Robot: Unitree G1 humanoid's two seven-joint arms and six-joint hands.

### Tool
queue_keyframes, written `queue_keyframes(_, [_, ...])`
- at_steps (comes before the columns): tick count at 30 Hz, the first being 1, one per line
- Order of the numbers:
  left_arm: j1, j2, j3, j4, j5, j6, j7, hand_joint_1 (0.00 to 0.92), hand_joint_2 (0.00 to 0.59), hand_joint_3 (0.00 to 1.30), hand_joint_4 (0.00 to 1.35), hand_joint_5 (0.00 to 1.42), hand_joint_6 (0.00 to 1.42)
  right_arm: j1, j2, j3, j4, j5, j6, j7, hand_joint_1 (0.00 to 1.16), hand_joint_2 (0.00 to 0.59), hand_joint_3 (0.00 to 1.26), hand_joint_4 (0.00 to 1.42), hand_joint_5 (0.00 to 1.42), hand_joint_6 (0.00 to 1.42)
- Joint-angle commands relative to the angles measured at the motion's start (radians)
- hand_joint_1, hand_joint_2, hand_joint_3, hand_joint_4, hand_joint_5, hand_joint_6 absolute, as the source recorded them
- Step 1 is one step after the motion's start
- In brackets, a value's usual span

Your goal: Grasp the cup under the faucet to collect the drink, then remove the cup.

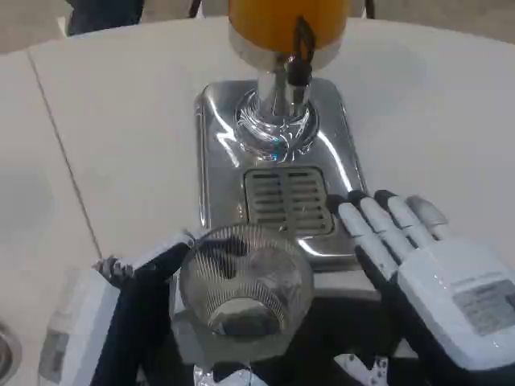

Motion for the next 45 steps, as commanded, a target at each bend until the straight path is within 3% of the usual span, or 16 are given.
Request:
queue_keyframes(1, [0.0, -0.01, 0.002, -0.02, -0.004, -0.003, -0.009, 0.678, 0.063, 1.16, 1.19, 1.42, 1.42, 0.024, 0.001, -0.011, -0.016, 0.01, -0.009, 0.01, 0.53, 0.359, 0.0, 0.0, 0.0, 0.0])
queue_keyframes(13, [-0.017, -0.025, 0.0, -0.01, -0.006, 0.018, -0.017, 0.678, 0.063, 1.16, 1.19, 1.42, 1.42, 0.02, 0.049, 0.0, -0.018, -0.028, 0.007, 0.02, 0.53, 0.359, 0.0, 0.0, 0.0, 0.0])
queue_keyframes(18, [-0.1, -0.054, -0.002, 0.05, 0.01, 0.091, -0.002, 0.678, 0.063, 1.16, 1.19, 1.42, 1.42, 0.04, 0.127, -0.012, -0.004, -0.048, 0.076, 0.021, 0.53, 0.359, 0.0, 0.0, 0.0, 0.0])
queue_keyframes(23, [-0.314, -0.101, -0.03, 0.232, 0.043, 0.184, 0.041, 0.678, 0.063, 1.16, 1.19, 1.42, 1.42, 0.045, 0.108, 0.002, -0.014, -0.028, 0.062, 0.056, 0.53, 0.359, 0.0, 0.0, 0.0, 0.0])
queue_keyframes(28, [-0.504, -0.135, -0.077, 0.449, 0.067, 0.235, 0.111, 0.68, 0.065, 1.15, 1.18, 1.42, 1.42, 0.037, 0.101, -0.029, -0.044, -0.014, 0.073, 0.087, 0.53, 0.359, 0.0, 0.0, 0.0, 0.0])
queue_keyframes(36, [-0.729, -0.167, -0.158, 0.749, 0.081, 0.243, 0.232, 0.685, 0.066, 1.15, 1.18, 1.42, 1.42, 0.023, 0.131, -0.015, -0.057, -0.062, 0.082, 0.123, 0.53, 0.359, 0.0, 0.0, 0.0, 0.0])
queue_keyframes(45, [-0.923, -0.199, -0.21, 1.038, 0.065, 0.234, 0.352, 0.687, 0.071, 1.15, 1.17, 1.42, 1.42, -0.022, 0.148, -0.021, -0.043, -0.088, 0.096, 0.153, 0.53, 0.359, 0.0, 0.0, 0.0, 0.0])
